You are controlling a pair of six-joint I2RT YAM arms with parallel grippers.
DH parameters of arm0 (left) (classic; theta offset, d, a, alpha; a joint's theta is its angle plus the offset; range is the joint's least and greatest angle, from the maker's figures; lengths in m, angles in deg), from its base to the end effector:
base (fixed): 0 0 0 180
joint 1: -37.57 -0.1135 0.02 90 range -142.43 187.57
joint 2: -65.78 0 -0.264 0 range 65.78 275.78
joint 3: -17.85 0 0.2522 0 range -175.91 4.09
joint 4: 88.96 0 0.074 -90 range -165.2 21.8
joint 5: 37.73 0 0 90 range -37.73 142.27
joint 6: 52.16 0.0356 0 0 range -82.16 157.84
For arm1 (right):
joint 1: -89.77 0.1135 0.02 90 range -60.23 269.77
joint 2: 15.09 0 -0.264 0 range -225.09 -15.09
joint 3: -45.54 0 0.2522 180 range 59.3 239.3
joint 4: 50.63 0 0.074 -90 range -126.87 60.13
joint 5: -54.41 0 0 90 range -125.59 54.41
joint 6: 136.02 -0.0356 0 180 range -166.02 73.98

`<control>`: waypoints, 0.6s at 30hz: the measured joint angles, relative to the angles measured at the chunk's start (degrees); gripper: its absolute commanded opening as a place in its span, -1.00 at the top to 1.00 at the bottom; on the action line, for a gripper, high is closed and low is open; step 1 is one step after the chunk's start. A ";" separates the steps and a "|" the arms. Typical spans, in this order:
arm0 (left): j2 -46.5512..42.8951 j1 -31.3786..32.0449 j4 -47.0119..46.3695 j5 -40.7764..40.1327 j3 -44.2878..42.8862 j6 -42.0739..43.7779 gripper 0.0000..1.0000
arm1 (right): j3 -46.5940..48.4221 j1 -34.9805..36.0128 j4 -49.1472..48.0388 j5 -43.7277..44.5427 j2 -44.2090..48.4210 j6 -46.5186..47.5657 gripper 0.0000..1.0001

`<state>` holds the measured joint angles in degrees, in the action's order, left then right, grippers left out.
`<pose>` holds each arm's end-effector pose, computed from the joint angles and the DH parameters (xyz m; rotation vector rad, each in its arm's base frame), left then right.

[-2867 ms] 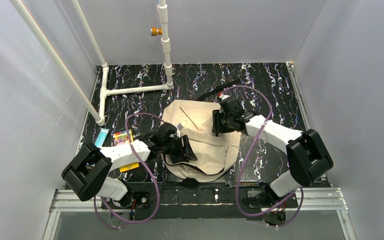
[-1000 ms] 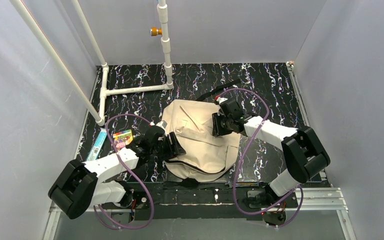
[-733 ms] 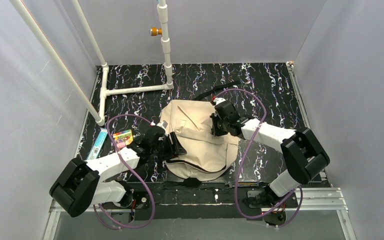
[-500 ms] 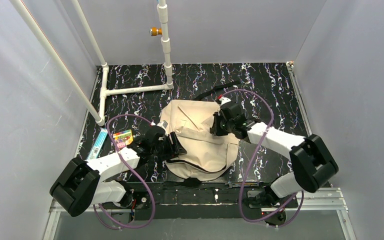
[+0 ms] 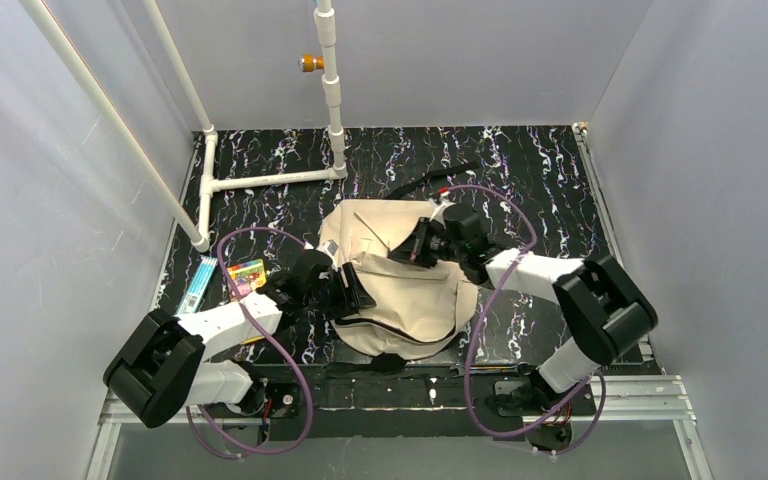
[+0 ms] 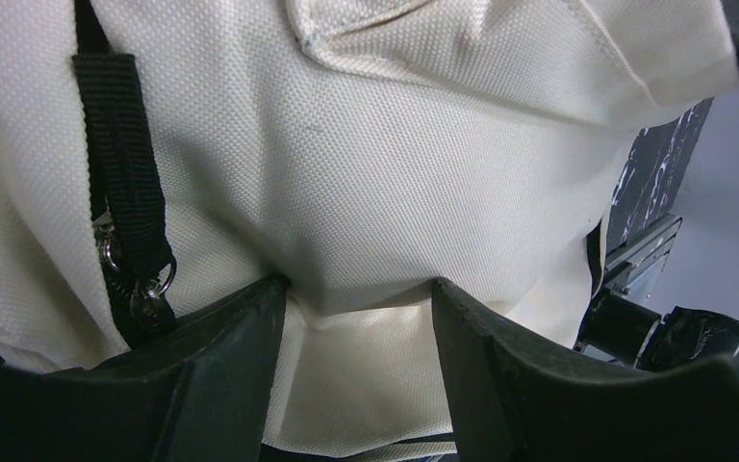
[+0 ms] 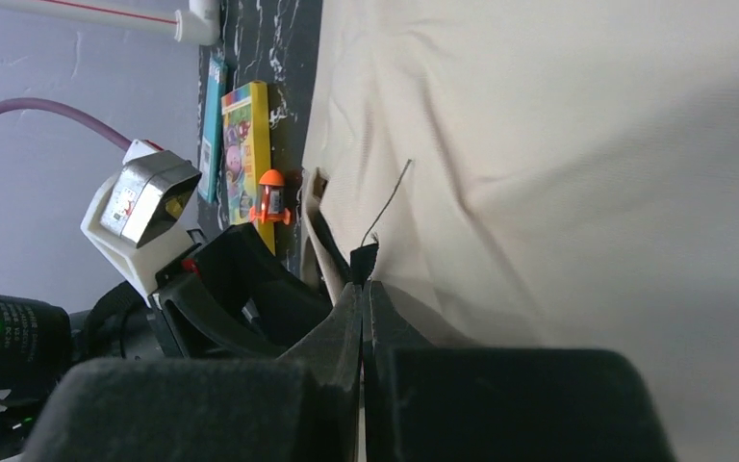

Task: Pack the student bag
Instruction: Unzip the student bag at the center of the board.

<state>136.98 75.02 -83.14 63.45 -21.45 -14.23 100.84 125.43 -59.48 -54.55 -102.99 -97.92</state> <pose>0.1825 -0.1485 0.1635 -0.1936 2.4280 -1.0098 0.2543 0.1967 0.1981 0.0734 2.2114 1.2582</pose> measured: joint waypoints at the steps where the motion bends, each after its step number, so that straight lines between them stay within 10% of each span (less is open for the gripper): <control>1: 0.17 0.00 0.02 0.13 -0.13 0.02 -0.14 | 1.16 1.25 -0.70 0.13 -1.86 -0.61 0.97; 18: 0.74 0.00 -1.44 0.13 0.02 0.02 -0.15 | 20.44 11.34 -5.35 7.06 -18.73 -4.24 0.97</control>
<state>137.73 75.02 -84.59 63.58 -21.43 -14.21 121.28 136.77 -64.84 -47.49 -121.72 -102.16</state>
